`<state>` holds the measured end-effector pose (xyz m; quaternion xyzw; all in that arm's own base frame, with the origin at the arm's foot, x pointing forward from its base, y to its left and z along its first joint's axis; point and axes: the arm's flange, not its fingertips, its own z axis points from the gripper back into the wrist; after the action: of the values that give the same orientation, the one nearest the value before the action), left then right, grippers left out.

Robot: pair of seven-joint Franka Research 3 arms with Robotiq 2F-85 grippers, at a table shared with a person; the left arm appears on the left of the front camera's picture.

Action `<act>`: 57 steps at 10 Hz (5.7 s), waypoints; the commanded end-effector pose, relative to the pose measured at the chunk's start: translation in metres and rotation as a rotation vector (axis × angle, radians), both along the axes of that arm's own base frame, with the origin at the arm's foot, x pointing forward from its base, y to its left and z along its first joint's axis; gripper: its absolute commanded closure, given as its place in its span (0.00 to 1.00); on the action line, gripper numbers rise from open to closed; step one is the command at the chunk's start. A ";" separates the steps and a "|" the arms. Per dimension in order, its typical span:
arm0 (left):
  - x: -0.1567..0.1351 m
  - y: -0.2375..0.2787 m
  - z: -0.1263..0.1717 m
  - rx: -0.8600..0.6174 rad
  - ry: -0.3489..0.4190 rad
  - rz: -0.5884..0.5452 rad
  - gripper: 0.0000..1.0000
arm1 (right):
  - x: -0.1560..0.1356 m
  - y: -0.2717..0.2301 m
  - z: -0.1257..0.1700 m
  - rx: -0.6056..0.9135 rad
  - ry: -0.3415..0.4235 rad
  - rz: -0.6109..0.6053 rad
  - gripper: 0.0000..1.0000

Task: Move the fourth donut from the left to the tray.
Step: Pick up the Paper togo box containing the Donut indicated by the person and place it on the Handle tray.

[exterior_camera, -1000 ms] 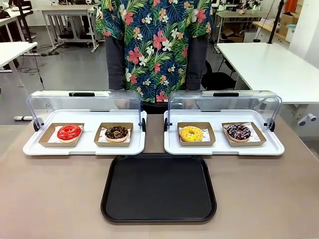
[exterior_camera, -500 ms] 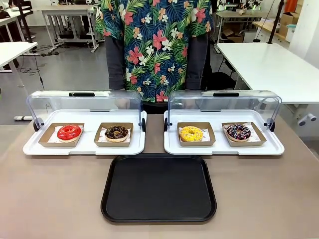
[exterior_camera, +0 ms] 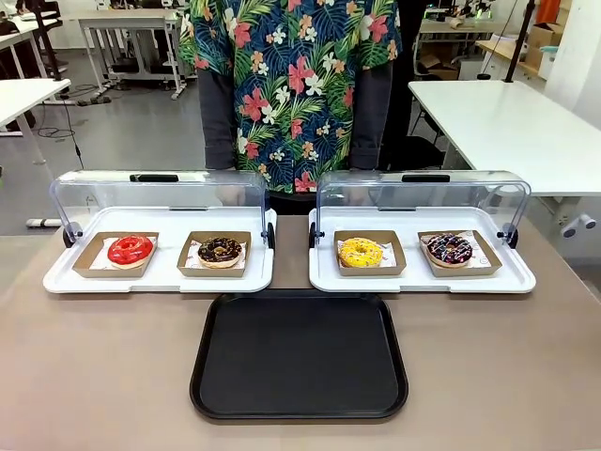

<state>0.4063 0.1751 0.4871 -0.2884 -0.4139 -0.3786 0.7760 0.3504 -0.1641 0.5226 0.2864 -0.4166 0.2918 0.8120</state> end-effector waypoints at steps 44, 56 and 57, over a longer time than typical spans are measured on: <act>0.001 -0.001 0.001 -0.024 -0.010 0.001 0.00 | 0.004 0.000 0.002 0.010 -0.036 0.008 0.00; 0.001 -0.001 0.001 -0.024 -0.010 0.001 0.00 | 0.073 0.096 -0.026 -0.664 -0.015 0.383 0.00; 0.001 -0.001 0.001 -0.024 -0.010 0.001 0.00 | 0.072 0.107 -0.043 -0.780 -0.077 0.438 0.00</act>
<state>0.4069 0.1752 0.4861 -0.2892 -0.4126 -0.3782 0.7766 0.4327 -0.0585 0.4976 0.0913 -0.2228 0.5590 0.7934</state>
